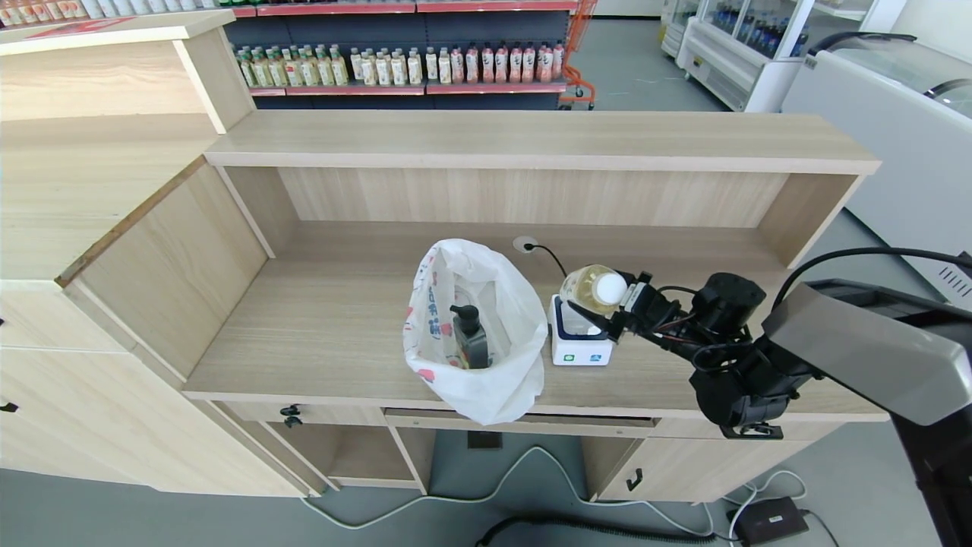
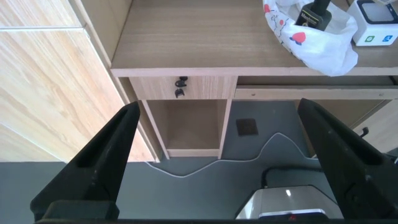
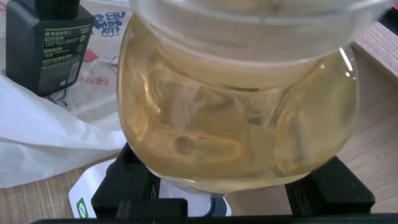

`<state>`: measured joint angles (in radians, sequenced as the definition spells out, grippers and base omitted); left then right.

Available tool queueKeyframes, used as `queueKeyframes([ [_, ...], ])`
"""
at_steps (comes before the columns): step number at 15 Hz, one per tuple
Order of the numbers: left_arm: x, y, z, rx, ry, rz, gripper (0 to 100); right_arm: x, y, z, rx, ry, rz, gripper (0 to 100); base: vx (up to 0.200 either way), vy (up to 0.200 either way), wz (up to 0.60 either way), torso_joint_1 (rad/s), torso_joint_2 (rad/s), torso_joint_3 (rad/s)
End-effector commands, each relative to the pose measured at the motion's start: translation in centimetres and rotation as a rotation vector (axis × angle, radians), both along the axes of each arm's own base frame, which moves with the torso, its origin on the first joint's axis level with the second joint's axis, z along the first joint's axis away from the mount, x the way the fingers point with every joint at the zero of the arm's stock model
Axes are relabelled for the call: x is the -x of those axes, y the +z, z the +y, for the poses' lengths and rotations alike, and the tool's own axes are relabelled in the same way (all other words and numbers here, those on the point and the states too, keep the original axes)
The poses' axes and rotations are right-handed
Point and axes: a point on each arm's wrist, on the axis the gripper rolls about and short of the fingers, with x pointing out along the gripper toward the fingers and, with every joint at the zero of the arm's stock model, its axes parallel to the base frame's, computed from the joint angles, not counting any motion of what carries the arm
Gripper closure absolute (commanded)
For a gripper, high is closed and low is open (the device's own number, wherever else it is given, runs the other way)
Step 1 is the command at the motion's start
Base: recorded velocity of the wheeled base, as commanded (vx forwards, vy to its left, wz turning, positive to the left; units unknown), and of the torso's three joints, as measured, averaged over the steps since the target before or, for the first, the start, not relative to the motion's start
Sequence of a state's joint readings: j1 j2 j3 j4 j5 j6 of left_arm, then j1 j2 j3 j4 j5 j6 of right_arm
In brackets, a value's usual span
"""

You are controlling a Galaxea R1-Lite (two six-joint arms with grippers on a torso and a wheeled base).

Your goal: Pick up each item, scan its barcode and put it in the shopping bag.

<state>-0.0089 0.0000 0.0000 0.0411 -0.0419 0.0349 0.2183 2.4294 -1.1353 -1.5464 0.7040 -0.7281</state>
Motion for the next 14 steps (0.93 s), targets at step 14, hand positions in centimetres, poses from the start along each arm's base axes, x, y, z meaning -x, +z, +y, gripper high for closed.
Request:
queueKeyframes([
  [14,-0.01,0.0,0.0,0.001,0.0,0.002,0,-0.7,-0.78,0.06,0.004,-0.003,-0.002,100,0.0,0.0,0.0,0.0,0.0,0.0],
])
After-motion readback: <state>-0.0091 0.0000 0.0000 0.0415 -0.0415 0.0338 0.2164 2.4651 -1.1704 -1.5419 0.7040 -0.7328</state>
